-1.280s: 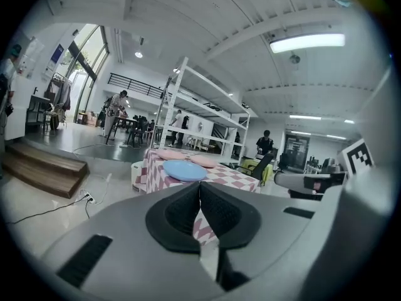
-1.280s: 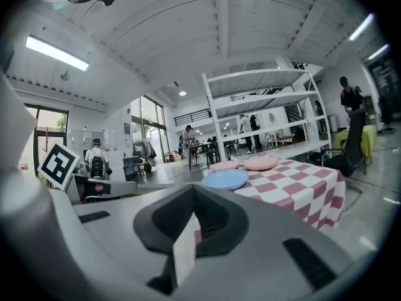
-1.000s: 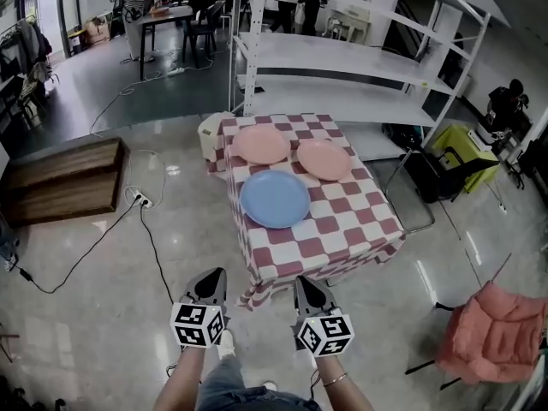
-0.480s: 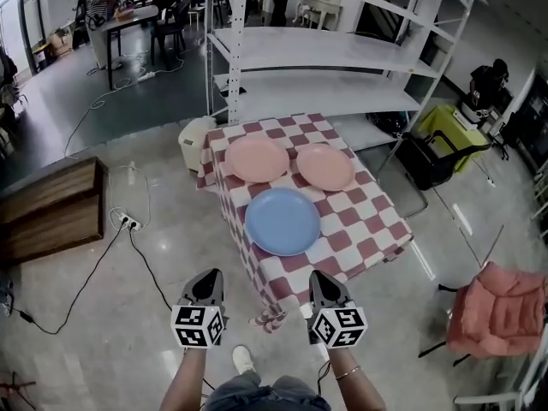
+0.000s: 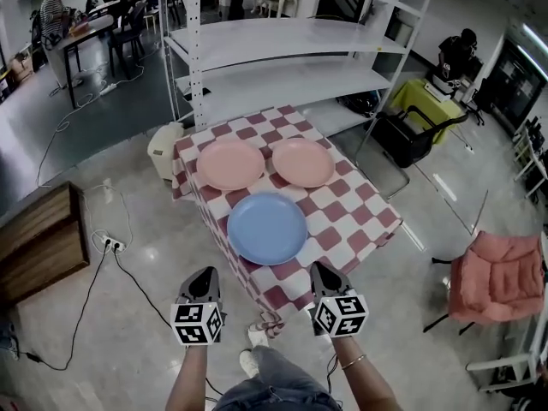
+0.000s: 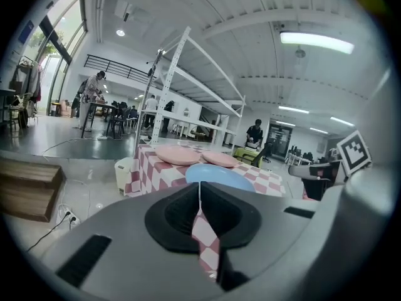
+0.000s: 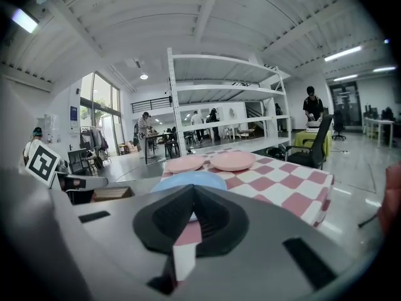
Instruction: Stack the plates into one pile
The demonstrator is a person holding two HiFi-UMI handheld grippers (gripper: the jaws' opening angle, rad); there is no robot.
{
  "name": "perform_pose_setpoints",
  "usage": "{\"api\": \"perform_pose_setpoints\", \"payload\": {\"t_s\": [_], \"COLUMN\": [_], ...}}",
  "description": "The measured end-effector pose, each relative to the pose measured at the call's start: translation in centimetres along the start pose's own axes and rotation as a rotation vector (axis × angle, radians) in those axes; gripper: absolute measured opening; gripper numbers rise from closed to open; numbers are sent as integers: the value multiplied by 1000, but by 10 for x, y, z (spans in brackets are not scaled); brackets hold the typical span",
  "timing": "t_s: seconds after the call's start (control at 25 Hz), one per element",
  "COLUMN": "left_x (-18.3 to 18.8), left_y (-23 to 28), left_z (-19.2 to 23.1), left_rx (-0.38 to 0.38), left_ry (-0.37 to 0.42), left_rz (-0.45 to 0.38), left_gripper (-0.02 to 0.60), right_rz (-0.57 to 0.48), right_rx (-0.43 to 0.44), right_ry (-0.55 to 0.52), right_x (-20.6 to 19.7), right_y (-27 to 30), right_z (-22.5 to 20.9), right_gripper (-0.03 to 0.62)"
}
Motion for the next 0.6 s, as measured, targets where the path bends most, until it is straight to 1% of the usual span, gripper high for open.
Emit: {"api": "perform_pose_setpoints", "payload": {"t_s": [0.32,0.4,0.6], "left_x": [12,16,22], "left_y": [57,72,104], "left_z": [-7,-10,-11], "left_rx": [-54,-62,-64], "left_ry": [21,28,37], "left_rz": [41,52,87], "left_gripper": [20,42,49], "right_rz": [7,15,70], "right_rx": [-36,-43,-44], "right_ry": [43,49,81], "right_x": [-4,-2,-4], "right_y": [30,39,66], "right_z": [-25,-34,-53], "right_gripper": [9,9,11]}}
Point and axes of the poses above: the fingertips, and each gripper's own axes: y forward along the fingers, z to its left, x out of its top, the point moved 6 cm from there along -y, backward along the fingers, and after that the axes turned 6 degrees about x, right-handed, at the moved point
